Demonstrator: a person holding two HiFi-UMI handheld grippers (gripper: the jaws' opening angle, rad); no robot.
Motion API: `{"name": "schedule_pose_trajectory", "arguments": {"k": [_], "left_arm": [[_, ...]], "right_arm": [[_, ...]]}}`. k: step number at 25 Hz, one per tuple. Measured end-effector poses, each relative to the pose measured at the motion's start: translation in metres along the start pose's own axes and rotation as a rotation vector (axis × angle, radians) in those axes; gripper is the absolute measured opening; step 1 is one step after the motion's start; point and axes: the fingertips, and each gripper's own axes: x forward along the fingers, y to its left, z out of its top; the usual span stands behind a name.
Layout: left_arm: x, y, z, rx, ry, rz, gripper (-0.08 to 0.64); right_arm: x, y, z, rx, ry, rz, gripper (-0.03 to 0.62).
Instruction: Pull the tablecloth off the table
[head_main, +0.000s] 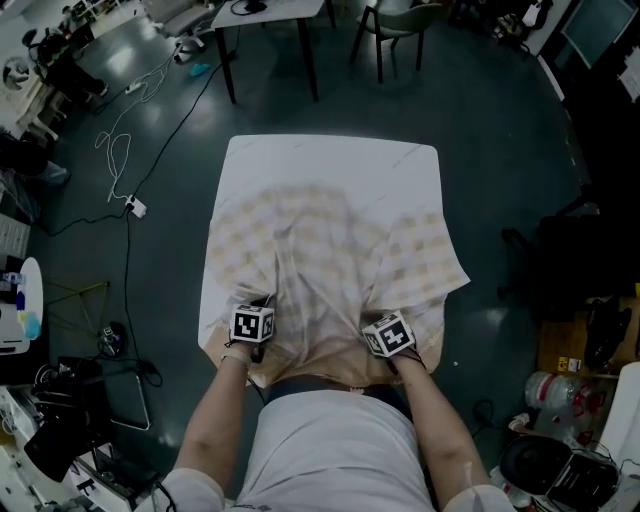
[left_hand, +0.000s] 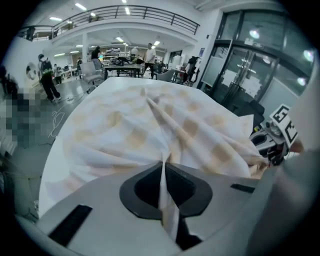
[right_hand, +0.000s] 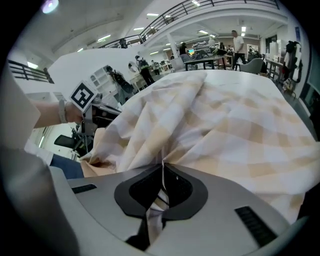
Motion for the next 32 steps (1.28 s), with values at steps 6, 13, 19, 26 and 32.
{"name": "schedule_pose_trajectory", "arguments": {"k": [6, 13, 19, 26, 32], "left_arm": [[-0.02, -0.009, 0.006, -0.241, -0.069, -0.12, 0.017], [-0.088, -0.026, 0.035, -0.233, -0.265, -0.102, 0.017], [-0.139, -0.05, 0.064, -0.081, -0.373, -0.039, 0.017], [-0.209, -0.057, 0.108, -0.029, -0.536, -0.044, 0.017], [-0.239, -0.057, 0.13, 0.046, -0.584, -0.061, 0.017]], "right_arm": [[-0.015, -0.005, 0.006, 0.189, -0.111, 0.046, 0.032], [-0.051, -0.004, 0.045, 0.298, -0.324, 0.026, 0.031], [-0.107, -0.013, 0.086, 0.416, -0.556, 0.035, 0.029], [-0.174, 0.022, 0.125, 0.383, -0.802, 0.18, 0.028], [-0.207, 0.083, 0.166, 0.284, -0.906, 0.211, 0.028]]}}
